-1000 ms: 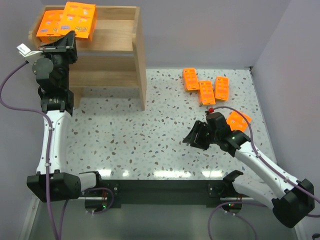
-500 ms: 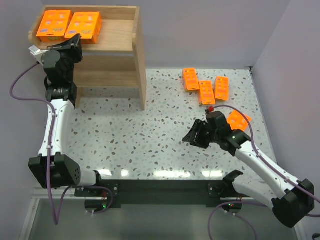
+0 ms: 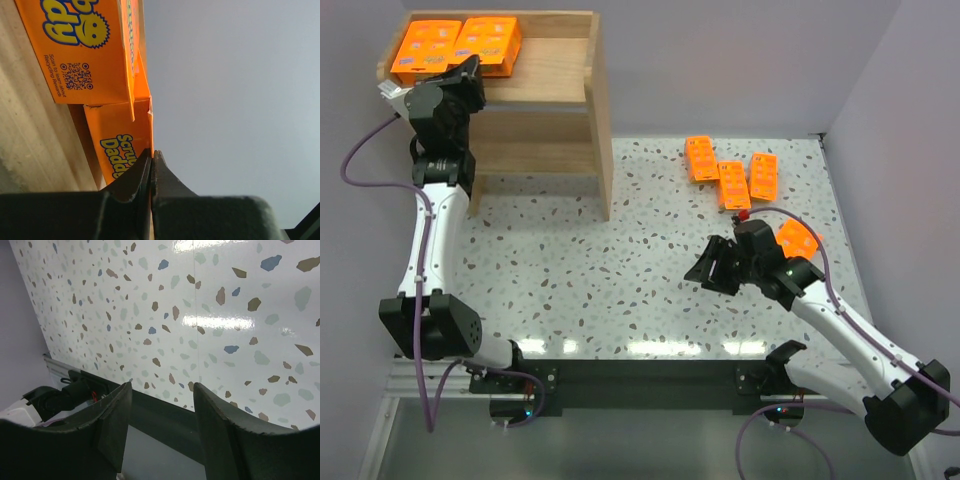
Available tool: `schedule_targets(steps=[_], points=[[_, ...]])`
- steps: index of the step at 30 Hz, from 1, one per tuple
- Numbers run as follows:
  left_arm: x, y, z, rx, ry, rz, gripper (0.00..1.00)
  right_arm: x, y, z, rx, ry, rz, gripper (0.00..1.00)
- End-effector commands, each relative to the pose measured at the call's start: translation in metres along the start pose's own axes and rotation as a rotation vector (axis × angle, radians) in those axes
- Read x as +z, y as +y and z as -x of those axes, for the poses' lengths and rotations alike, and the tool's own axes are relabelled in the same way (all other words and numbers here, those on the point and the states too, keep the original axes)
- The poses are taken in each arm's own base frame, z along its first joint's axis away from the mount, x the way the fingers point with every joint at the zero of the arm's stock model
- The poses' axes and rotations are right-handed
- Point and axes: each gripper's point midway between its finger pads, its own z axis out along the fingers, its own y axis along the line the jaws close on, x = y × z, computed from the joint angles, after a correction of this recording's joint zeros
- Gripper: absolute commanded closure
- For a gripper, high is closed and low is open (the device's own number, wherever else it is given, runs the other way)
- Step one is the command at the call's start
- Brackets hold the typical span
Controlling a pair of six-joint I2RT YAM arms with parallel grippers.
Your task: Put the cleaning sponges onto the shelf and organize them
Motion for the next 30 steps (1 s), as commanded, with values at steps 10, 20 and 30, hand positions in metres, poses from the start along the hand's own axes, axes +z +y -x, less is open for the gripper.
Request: schedule_targets(steps=[10, 20, 30], points=[[-0.033, -0.025, 0.007, 0.058, -0.052, -0.039, 0.45, -0.014, 0.011, 0.008, -0.036, -0.023, 0.018, 0.28], [-0.11, -0.074, -0.028, 0.313, 0.167, -0.237, 0.29, -0.024, -0.007, 0.039, -0.082, -0.129, -0.152, 0.24], [-0.242, 0.038, -0.097, 0.578, 0.7, -0.225, 0.28, -0.063, -0.15, 0.154, 0.161, -0.302, -0.762, 0.03]])
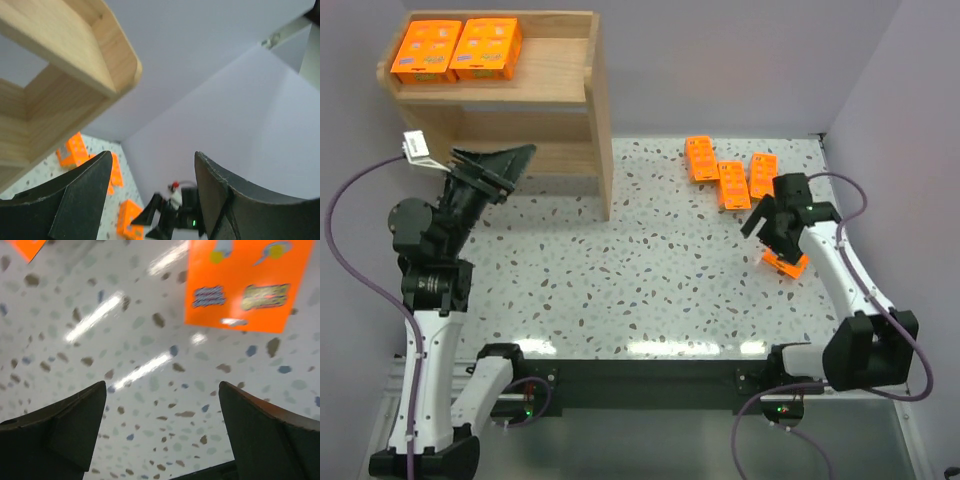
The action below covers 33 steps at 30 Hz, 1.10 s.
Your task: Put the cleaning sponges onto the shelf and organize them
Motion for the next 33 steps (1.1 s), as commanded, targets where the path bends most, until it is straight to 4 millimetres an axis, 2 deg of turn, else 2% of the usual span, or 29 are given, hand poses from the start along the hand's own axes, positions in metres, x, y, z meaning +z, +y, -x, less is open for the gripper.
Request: schedule_targets(steps=[1, 2, 4, 5, 6, 9, 11, 12, 19, 24, 26, 28, 29, 31, 32, 33], points=[[-0.025, 0.033, -0.078, 0.055, 0.308, 0.006, 0.28, 0.004, -0.06, 0.049, 0.063, -0.082, -0.215, 0.02], [-0.03, 0.038, -0.09, 0.047, 0.343, 0.004, 0.28, 0.013, -0.086, 0.061, 0.137, -0.072, -0.28, 0.02], [-0.047, 0.054, -0.116, 0.029, 0.418, 0.004, 0.28, 0.018, -0.105, 0.082, 0.199, -0.096, -0.337, 0.01], [-0.055, 0.056, -0.123, 0.027, 0.438, 0.0, 0.28, 0.03, -0.124, 0.084, 0.255, -0.05, -0.394, 0.01], [-0.062, 0.069, -0.135, 0.021, 0.471, 0.017, 0.28, 0.034, -0.13, 0.088, 0.278, -0.046, -0.412, 0.01], [-0.077, 0.082, -0.15, 0.019, 0.508, 0.029, 0.28, 0.053, -0.144, 0.104, 0.33, -0.071, -0.463, 0.01], [-0.084, 0.088, -0.155, 0.021, 0.526, 0.044, 0.28, 0.063, -0.149, 0.109, 0.359, -0.089, -0.474, 0.01], [-0.087, 0.091, -0.157, 0.035, 0.534, 0.046, 0.28, 0.074, -0.15, 0.11, 0.368, -0.096, -0.465, 0.01], [-0.104, 0.113, -0.173, 0.073, 0.591, 0.088, 0.28, 0.123, -0.148, 0.101, 0.41, -0.087, -0.386, 0.01], [-0.123, 0.142, -0.193, 0.085, 0.659, 0.143, 0.29, 0.151, -0.135, 0.086, 0.392, -0.045, -0.277, 0.07], [-0.129, 0.151, -0.2, 0.075, 0.67, 0.158, 0.29, 0.157, -0.124, 0.083, 0.394, -0.045, -0.219, 0.11], [-0.132, 0.156, -0.202, 0.081, 0.671, 0.162, 0.29, 0.16, -0.117, 0.064, 0.389, -0.005, -0.185, 0.13], [-0.136, 0.161, -0.205, 0.086, 0.68, 0.175, 0.29, 0.158, -0.106, 0.063, 0.367, -0.016, -0.154, 0.14], [-0.138, 0.166, -0.208, 0.094, 0.688, 0.187, 0.3, 0.156, -0.097, 0.046, 0.336, 0.005, -0.141, 0.15], [-0.141, 0.172, -0.211, 0.099, 0.704, 0.199, 0.3, 0.151, -0.082, 0.039, 0.298, 0.001, -0.119, 0.16], [-0.143, 0.176, -0.213, 0.101, 0.71, 0.208, 0.3, 0.15, -0.08, 0.024, 0.281, 0.021, -0.128, 0.16]])
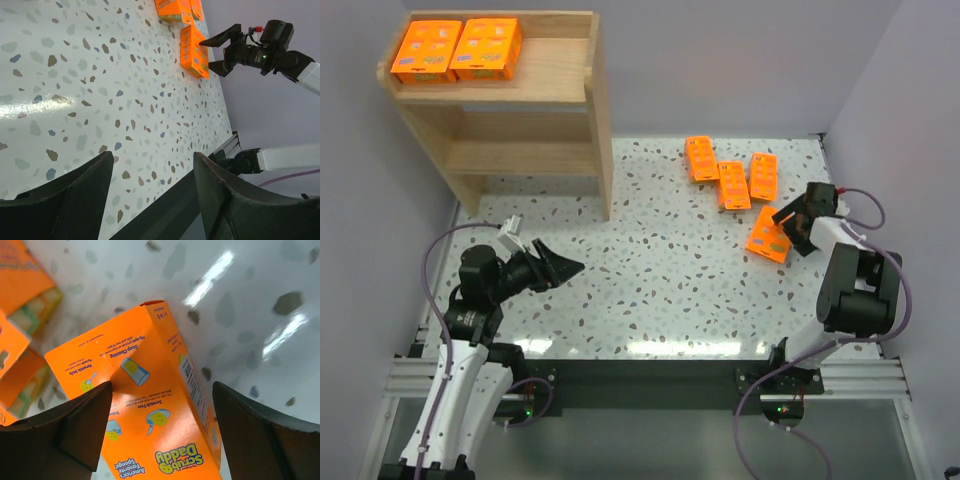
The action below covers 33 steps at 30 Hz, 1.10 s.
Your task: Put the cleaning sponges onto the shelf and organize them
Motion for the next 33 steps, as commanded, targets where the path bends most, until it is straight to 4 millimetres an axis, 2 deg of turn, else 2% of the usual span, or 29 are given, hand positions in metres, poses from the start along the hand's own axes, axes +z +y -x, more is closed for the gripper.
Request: schedule_targets(steps=[1, 2, 6, 8, 9, 10, 11, 16, 19, 21, 25, 26, 27, 28, 29, 31, 32, 33], points=[[0.0, 0.009, -0.011, 0.044, 0.036, 0.007, 0.3, -0.011, -0.008, -0.086, -0.11, 0.185, -0.018, 0.17], [0.002, 0.014, -0.015, 0.042, 0.05, 0.013, 0.3, -0.017, -0.004, -0.1, -0.127, 0.201, -0.006, 0.18], [0.004, 0.022, -0.024, 0.033, 0.079, 0.022, 0.31, -0.04, -0.019, -0.146, -0.071, 0.272, 0.003, 0.25], [0.005, 0.026, -0.028, 0.026, 0.089, 0.03, 0.31, -0.052, -0.015, -0.168, -0.076, 0.301, 0.023, 0.27], [0.005, 0.029, -0.031, 0.022, 0.093, 0.035, 0.31, -0.058, -0.023, -0.18, -0.054, 0.325, 0.0, 0.27], [0.006, 0.031, -0.032, 0.016, 0.097, 0.037, 0.31, -0.069, -0.018, -0.19, -0.059, 0.336, 0.036, 0.28], [0.008, 0.036, -0.036, 0.005, 0.107, 0.045, 0.32, -0.073, -0.021, -0.203, -0.05, 0.364, 0.054, 0.28], [0.016, 0.049, -0.048, -0.032, 0.127, 0.051, 0.32, -0.109, -0.005, -0.241, -0.007, 0.427, 0.15, 0.3], [0.021, 0.059, -0.052, -0.051, 0.13, 0.074, 0.32, -0.121, 0.007, -0.265, 0.012, 0.48, 0.198, 0.29], [0.025, 0.062, -0.054, -0.065, 0.132, 0.081, 0.32, -0.127, 0.024, -0.275, 0.038, 0.506, 0.25, 0.29], [0.035, 0.065, -0.054, -0.106, 0.111, 0.084, 0.32, -0.148, 0.055, -0.316, -0.018, 0.607, 0.339, 0.28], [0.037, 0.066, -0.051, -0.105, 0.097, 0.096, 0.32, -0.157, 0.072, -0.32, -0.013, 0.62, 0.392, 0.27], [0.039, 0.064, -0.054, -0.1, 0.105, 0.09, 0.32, -0.156, 0.077, -0.33, -0.003, 0.645, 0.396, 0.26], [0.042, 0.064, -0.054, -0.109, 0.1, 0.094, 0.31, -0.166, 0.085, -0.341, -0.012, 0.682, 0.438, 0.26], [0.044, 0.064, -0.057, -0.108, 0.106, 0.1, 0.31, -0.17, 0.101, -0.347, -0.002, 0.701, 0.482, 0.26], [0.048, 0.066, -0.062, -0.13, 0.113, 0.104, 0.31, -0.182, 0.117, -0.356, -0.015, 0.72, 0.531, 0.24], [0.049, 0.067, -0.063, -0.133, 0.106, 0.111, 0.31, -0.194, 0.134, -0.356, -0.014, 0.729, 0.585, 0.24], [0.051, 0.066, -0.069, -0.133, 0.119, 0.106, 0.31, -0.198, 0.14, -0.358, -0.022, 0.734, 0.599, 0.23]])
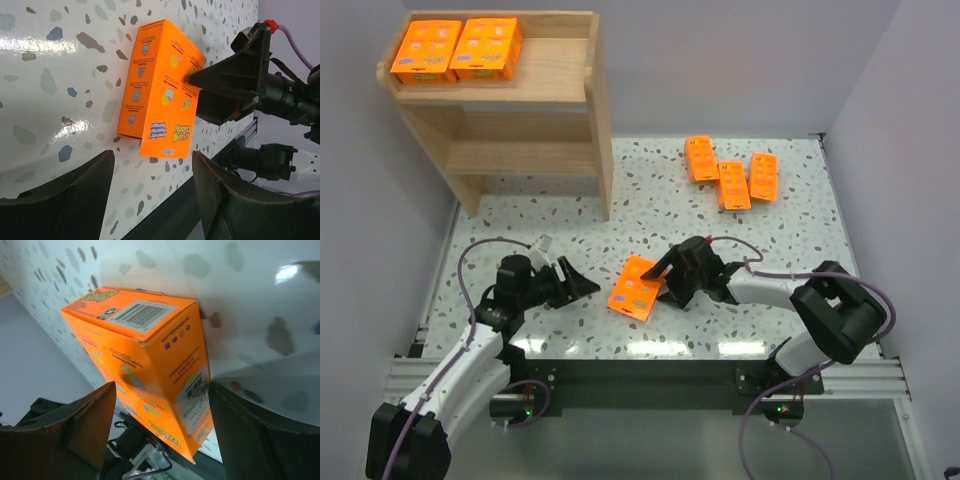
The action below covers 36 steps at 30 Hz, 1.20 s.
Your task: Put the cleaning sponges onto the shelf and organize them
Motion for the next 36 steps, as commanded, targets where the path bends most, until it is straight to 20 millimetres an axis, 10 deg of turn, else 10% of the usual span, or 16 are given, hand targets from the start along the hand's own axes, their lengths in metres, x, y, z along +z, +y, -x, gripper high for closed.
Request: schedule_targets(steps=[1, 5, 24, 36], points=[[0.009, -0.004, 0.004, -0.012, -0.051, -0.019, 0.31, 0.002, 0.052, -0.015, -0.001, 0.051, 0.136, 0.21], [0.014, -0.005, 0.001, -0.043, -0.073, -0.014, 0.31, 0.0, 0.086, -0.023, -0.022, 0.103, 0.242, 0.18], [-0.008, 0.038, -0.018, -0.376, -0.189, 0.226, 0.26, 0.004, 0.092, -0.067, -0.189, 0.386, 0.289, 0.21], [0.015, 0.026, 0.0, -0.391, -0.258, 0.095, 0.24, -0.008, 0.114, -0.087, -0.288, 0.518, 0.407, 0.2]])
